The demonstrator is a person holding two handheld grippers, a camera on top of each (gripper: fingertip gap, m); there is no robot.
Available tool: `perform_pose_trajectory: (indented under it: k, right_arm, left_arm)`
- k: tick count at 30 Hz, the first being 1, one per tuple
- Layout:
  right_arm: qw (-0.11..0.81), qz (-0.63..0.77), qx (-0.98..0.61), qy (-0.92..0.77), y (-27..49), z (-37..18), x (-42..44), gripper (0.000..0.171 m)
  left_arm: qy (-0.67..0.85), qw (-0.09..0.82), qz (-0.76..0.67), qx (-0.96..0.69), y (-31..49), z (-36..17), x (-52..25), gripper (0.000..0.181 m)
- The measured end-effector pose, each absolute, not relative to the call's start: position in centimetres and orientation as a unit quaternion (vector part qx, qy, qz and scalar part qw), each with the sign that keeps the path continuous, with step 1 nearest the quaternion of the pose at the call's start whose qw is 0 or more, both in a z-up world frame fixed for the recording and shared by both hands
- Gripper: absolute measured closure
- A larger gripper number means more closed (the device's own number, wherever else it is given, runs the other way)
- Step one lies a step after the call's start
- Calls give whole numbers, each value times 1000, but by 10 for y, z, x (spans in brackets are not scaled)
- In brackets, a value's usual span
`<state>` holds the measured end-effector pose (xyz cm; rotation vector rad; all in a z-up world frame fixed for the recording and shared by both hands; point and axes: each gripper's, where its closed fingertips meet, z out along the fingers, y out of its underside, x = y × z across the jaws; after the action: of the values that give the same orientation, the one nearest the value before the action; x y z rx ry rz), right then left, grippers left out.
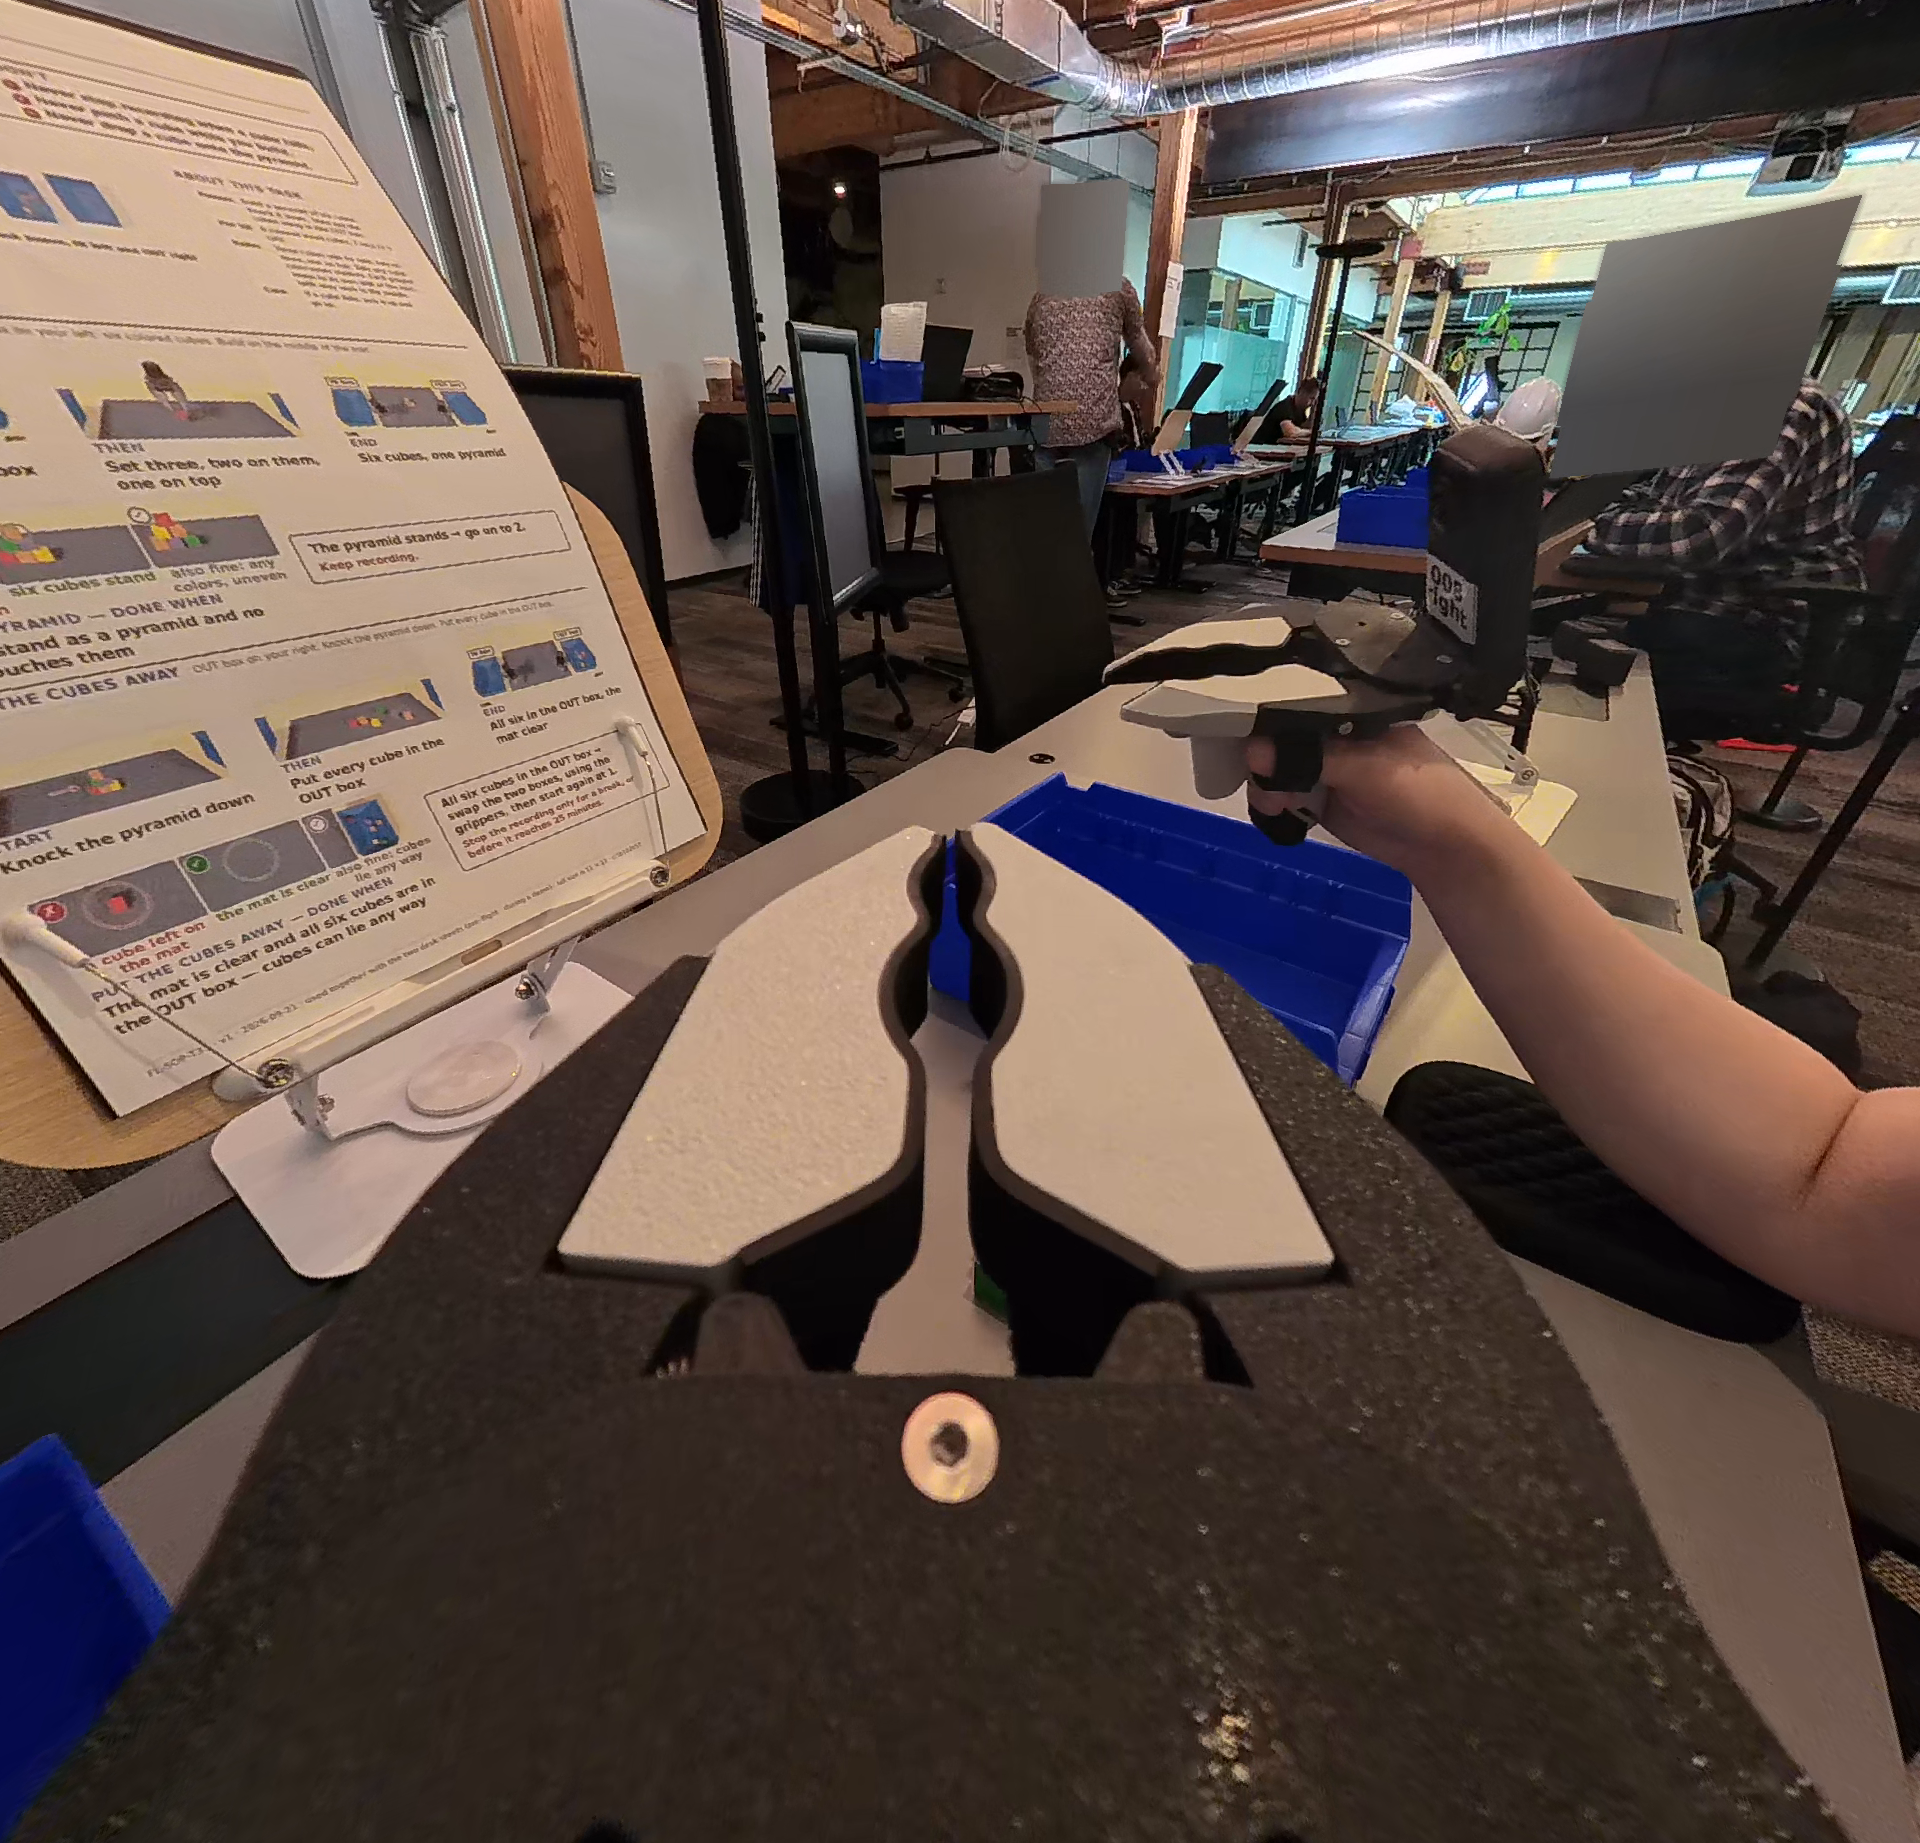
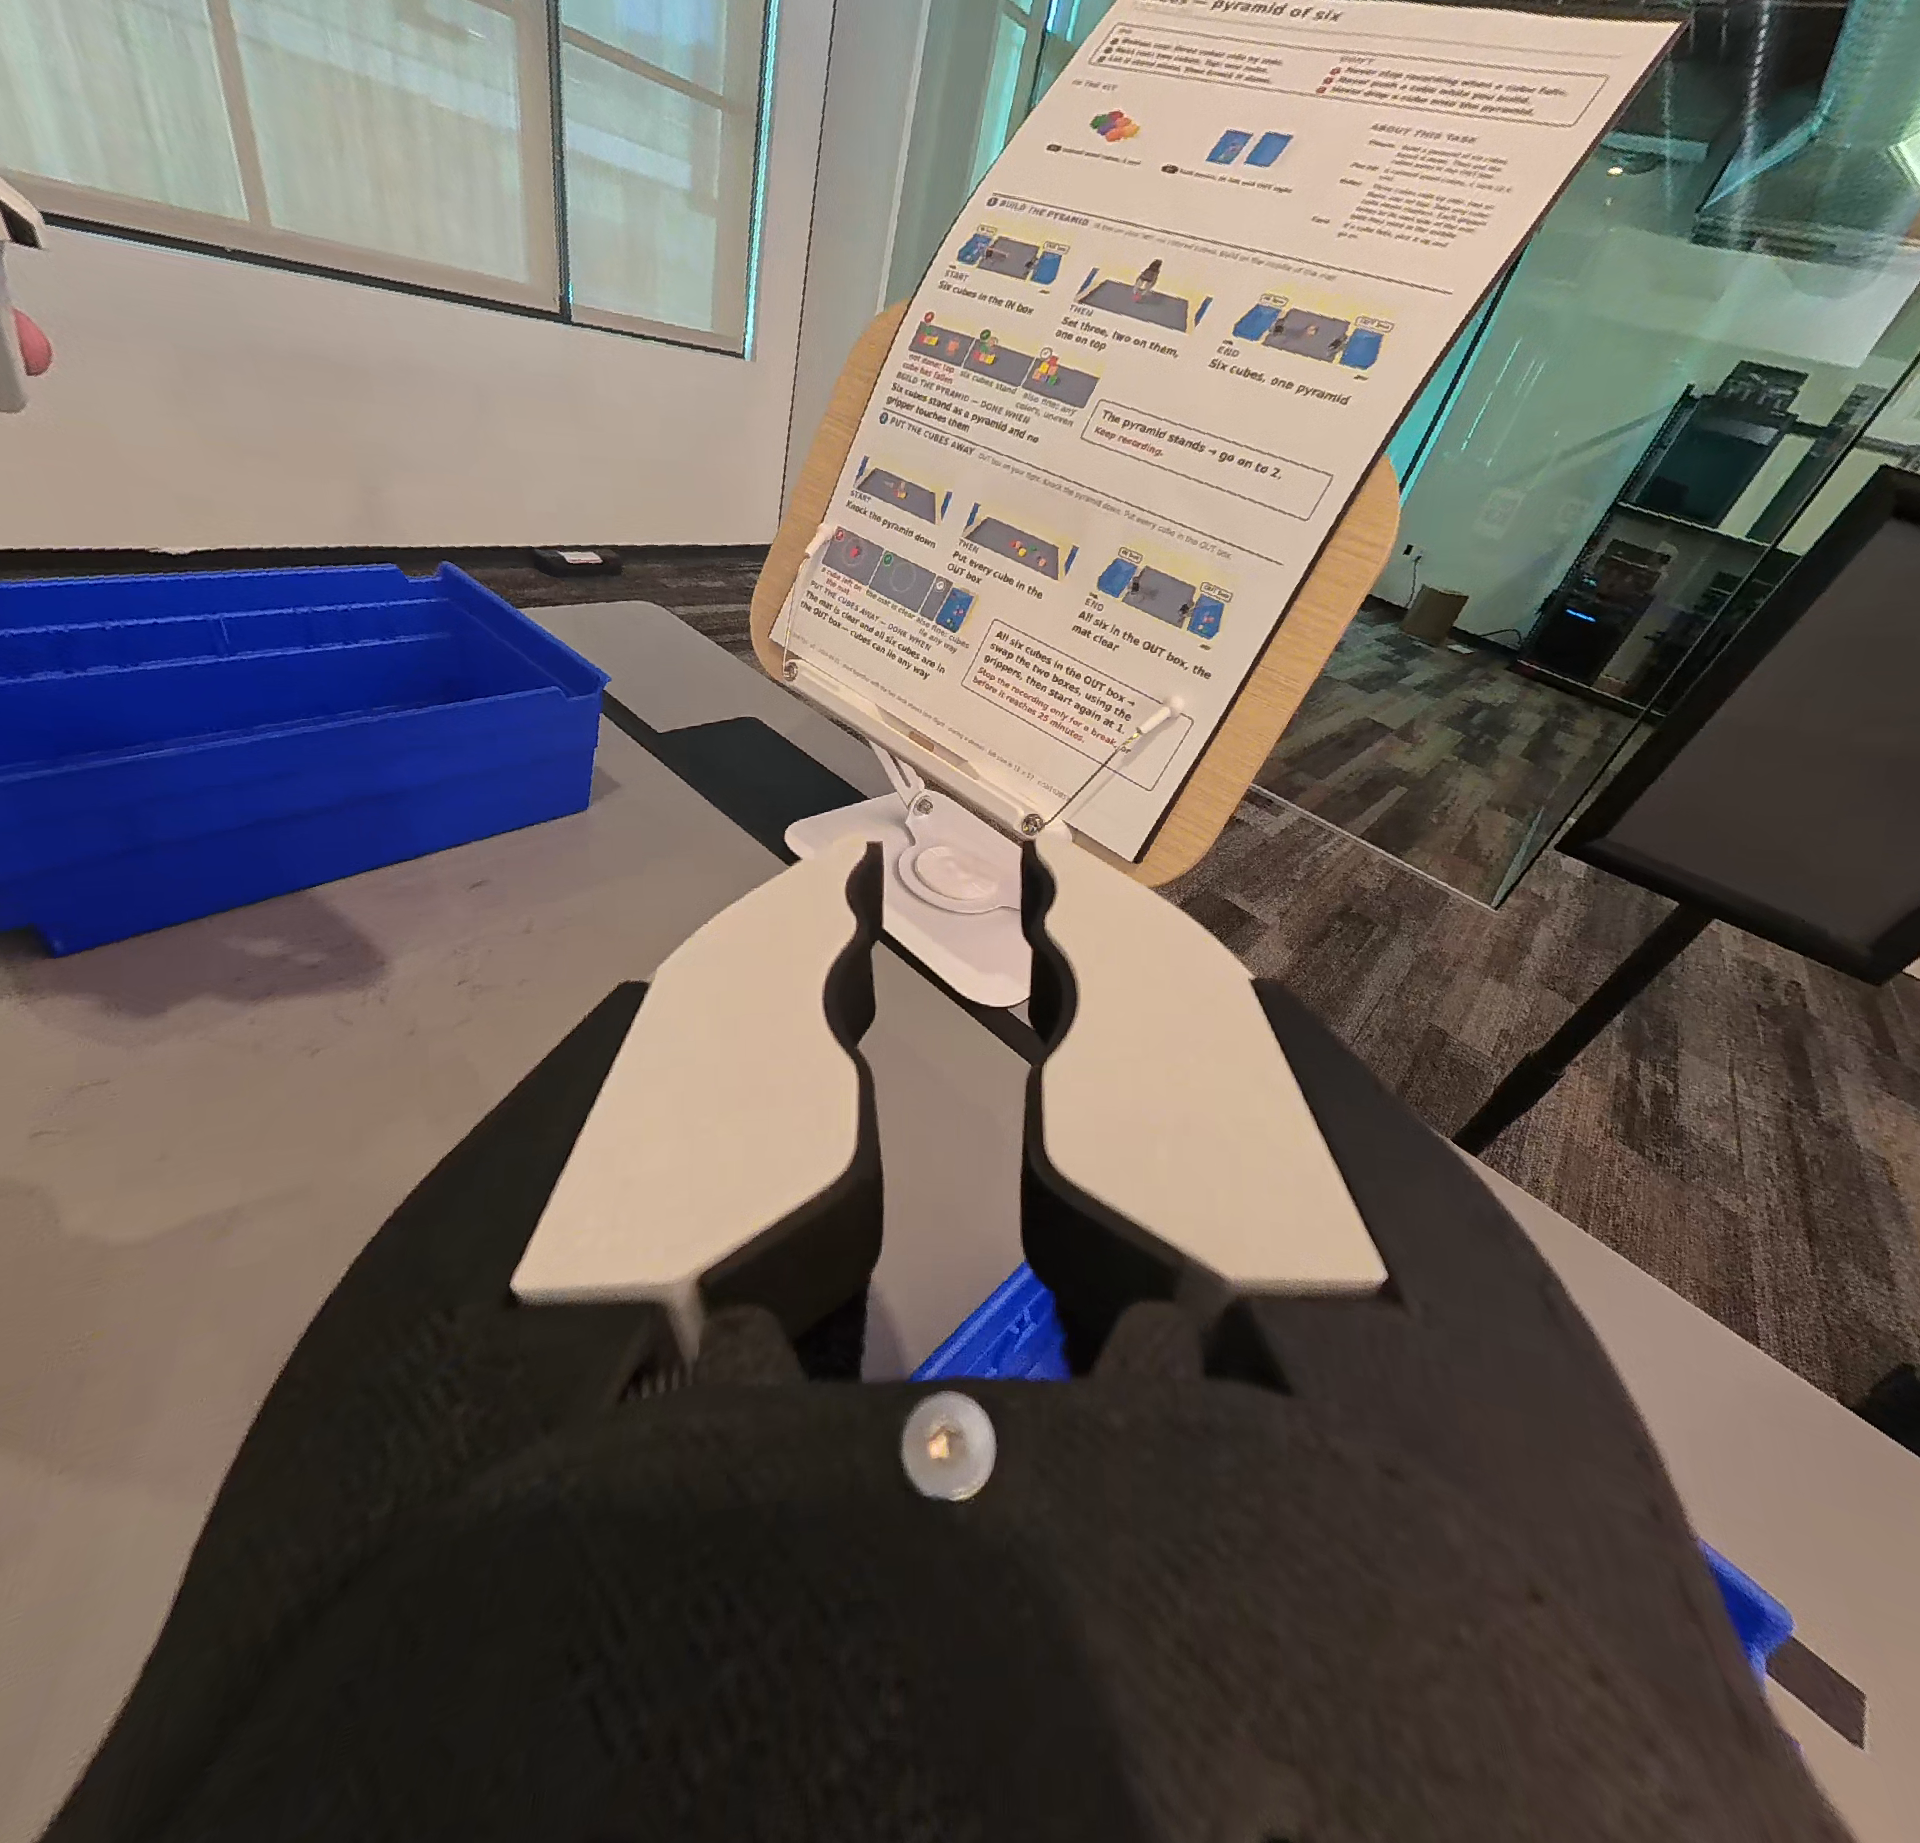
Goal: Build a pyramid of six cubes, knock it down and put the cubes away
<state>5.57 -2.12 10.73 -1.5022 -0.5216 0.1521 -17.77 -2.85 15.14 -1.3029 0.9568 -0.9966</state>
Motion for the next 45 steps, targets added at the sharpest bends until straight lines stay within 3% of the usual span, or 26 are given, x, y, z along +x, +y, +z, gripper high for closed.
perform_pose_trajectory:
  k: [45]
  right_arm:
    - [692, 68, -669, -262, -20, 101, 44, 170]
  left_arm:
    - [418, 579, -417, -563, -28, 147, -175, 181]
